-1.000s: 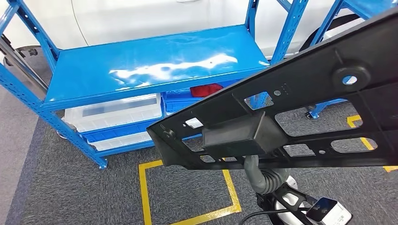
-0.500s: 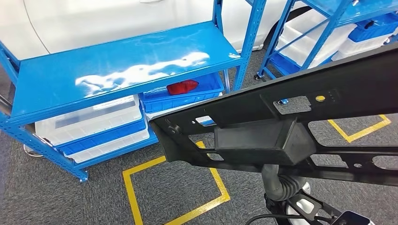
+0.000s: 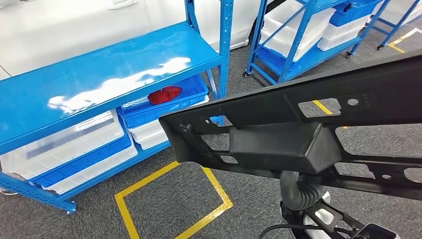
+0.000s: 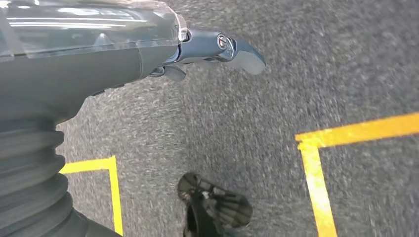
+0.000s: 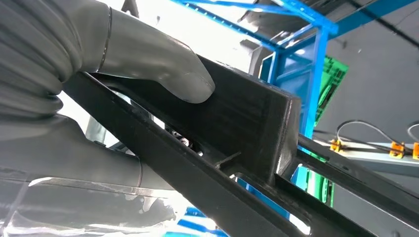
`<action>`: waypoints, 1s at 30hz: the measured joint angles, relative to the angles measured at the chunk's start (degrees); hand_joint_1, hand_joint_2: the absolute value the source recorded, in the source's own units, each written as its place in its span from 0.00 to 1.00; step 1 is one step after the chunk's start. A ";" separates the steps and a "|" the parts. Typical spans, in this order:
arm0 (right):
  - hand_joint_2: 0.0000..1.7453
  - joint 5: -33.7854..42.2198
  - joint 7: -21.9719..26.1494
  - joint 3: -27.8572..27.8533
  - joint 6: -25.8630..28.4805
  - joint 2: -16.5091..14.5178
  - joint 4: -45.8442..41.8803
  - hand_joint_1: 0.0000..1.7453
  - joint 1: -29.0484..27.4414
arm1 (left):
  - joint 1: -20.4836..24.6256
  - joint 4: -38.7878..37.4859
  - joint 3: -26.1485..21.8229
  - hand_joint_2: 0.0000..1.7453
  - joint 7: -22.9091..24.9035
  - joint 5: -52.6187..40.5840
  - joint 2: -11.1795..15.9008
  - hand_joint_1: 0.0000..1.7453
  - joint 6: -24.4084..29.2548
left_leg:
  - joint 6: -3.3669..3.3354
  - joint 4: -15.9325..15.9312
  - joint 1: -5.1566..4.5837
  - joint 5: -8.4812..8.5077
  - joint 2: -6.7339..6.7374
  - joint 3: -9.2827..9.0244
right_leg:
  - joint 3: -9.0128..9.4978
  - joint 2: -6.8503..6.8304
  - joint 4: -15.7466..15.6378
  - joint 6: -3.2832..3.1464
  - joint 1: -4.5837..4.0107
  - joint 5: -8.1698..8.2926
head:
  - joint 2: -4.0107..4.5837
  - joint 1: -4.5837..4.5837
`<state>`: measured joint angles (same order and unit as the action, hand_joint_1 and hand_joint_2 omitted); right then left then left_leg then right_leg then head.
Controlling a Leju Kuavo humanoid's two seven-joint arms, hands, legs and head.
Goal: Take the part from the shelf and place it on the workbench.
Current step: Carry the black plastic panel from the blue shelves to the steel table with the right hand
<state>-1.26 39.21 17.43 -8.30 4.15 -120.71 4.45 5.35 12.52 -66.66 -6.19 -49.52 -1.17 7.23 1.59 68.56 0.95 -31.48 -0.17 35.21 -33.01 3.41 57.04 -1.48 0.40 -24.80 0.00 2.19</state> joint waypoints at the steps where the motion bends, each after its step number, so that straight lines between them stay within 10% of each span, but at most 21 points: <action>1: 1.00 0.26 0.00 0.00 -0.08 0.00 0.16 1.00 0.04 | -0.01 0.00 -0.01 1.00 0.32 0.09 -0.01 0.00 0.04 | -0.07 -4.15 0.21 1.84 -1.28 -1.95 | -0.11 0.66 0.31 0.18 0.01 -0.10 | 0.00 0.00; 4: 1.00 1.15 0.00 0.00 -0.72 -0.01 0.39 1.00 0.21 | -0.10 0.00 -0.10 1.00 1.15 0.26 -0.15 0.00 0.22 | -0.58 -10.56 0.45 3.54 -4.28 -4.66 | -1.04 2.62 1.13 1.22 -0.05 -0.01 | 0.00 0.00; 6: 1.00 1.42 0.00 0.01 -1.03 -0.02 0.41 1.00 0.20 | -0.05 0.00 -0.17 1.00 1.38 0.32 -0.32 0.00 0.31 | -1.27 -10.75 0.33 3.82 -3.21 -4.60 | -1.58 3.62 1.08 2.05 0.09 0.36 | 0.00 0.00; 10: 1.00 1.82 0.00 -0.11 -1.95 -0.08 0.43 1.00 0.32 | -0.11 0.00 -0.24 1.00 1.30 0.19 -0.64 0.00 0.30 | -2.62 -11.29 0.31 4.42 -0.21 -4.53 | -5.51 -1.84 9.11 3.11 0.02 -4.25 | 0.00 0.00; 13: 1.00 2.26 0.00 -0.48 -4.41 -0.47 0.66 1.00 0.25 | -0.35 0.00 -0.37 1.00 0.57 0.17 -0.70 0.00 0.14 | -2.73 -11.25 0.10 4.38 2.23 -4.36 | -9.58 -3.01 17.91 3.51 0.35 -7.26 | 0.00 0.00; 19: 1.00 1.61 0.00 -0.74 -7.12 -1.64 1.73 1.00 1.46 | 0.03 0.00 -0.40 1.00 -0.31 -0.43 -1.01 0.00 -0.57 | -1.66 -11.21 -0.33 3.88 5.71 -4.90 | -0.57 -7.74 1.16 1.96 -0.49 -0.79 | 0.00 0.00; 22: 1.00 1.09 0.00 -0.64 -6.97 -1.73 3.03 1.00 2.63 | 0.25 0.00 -0.40 1.00 -0.49 -0.63 -1.11 0.00 -0.84 | -0.62 -11.17 -0.31 3.53 6.53 -5.13 | -0.80 -6.08 0.60 0.83 -0.57 -0.38 | 0.00 0.00; 27: 1.00 0.52 -0.02 1.13 -6.42 -1.80 5.80 1.00 4.66 | 0.15 0.00 -0.45 1.00 -0.95 -0.21 -1.55 0.00 -1.21 | 0.04 3.11 0.00 -3.95 0.76 1.25 | -0.98 -2.68 -0.11 -0.40 -0.25 0.44 | 0.00 0.00; 30: 1.00 0.25 -0.02 2.26 -5.85 -1.81 6.86 1.00 4.76 | -0.06 0.00 -0.46 1.00 -1.44 -0.01 -1.77 0.00 -1.63 | -0.01 2.39 0.04 -1.40 0.32 1.36 | -1.01 -0.30 0.16 -0.33 -0.32 0.47 | 0.00 0.00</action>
<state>-1.01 39.19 19.68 -14.15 2.34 -113.85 9.20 5.29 12.52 -67.12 -7.63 -49.53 -2.94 5.60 1.58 70.95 0.99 -32.88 0.15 36.58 -34.02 3.11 57.21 -1.81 0.09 -24.33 0.00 2.19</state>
